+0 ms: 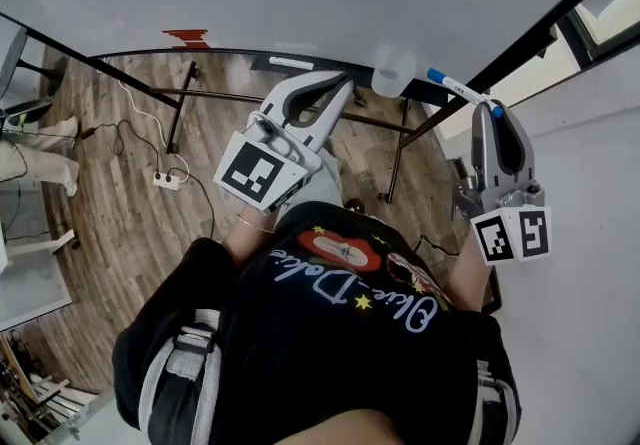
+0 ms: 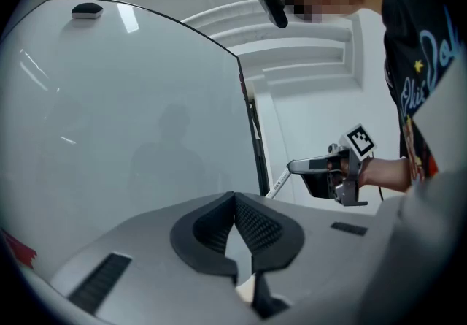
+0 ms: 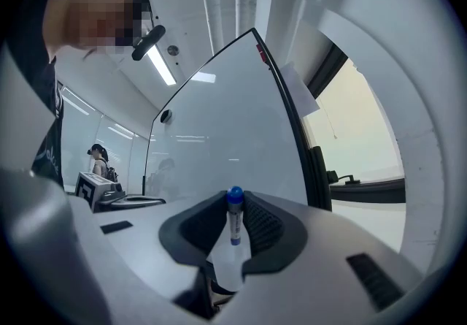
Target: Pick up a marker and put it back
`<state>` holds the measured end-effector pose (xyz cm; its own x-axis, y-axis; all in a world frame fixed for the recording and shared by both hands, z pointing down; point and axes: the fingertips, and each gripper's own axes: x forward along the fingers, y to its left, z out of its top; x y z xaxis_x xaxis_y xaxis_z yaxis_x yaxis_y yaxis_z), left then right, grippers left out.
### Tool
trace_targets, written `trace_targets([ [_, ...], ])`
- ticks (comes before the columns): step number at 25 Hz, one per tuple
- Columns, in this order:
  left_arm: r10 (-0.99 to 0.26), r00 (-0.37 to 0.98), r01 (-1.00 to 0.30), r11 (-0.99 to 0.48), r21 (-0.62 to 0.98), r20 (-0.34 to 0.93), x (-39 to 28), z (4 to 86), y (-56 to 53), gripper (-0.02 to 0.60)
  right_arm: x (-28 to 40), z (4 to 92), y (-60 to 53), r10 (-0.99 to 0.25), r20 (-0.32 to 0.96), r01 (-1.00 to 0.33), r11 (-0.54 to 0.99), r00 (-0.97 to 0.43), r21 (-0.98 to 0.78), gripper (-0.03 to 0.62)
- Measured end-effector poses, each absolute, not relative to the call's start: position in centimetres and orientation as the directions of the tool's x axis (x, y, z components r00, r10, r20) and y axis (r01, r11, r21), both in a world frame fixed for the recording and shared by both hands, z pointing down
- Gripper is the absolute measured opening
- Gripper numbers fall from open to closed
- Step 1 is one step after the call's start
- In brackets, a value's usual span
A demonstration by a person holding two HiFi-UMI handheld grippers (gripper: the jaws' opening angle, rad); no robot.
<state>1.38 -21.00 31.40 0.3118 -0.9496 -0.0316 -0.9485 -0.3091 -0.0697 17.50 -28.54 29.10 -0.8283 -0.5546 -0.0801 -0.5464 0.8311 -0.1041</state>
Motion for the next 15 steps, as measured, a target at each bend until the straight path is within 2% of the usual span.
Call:
trace_targets([
  [15,-0.952,0.303,-0.953,-0.301,-0.045,-0.036,1.27,31.48,-20.8,0.003,17.39,29.26,-28.3,-0.545,-0.073,-0.539,0.838,-0.835,-0.089,0.067],
])
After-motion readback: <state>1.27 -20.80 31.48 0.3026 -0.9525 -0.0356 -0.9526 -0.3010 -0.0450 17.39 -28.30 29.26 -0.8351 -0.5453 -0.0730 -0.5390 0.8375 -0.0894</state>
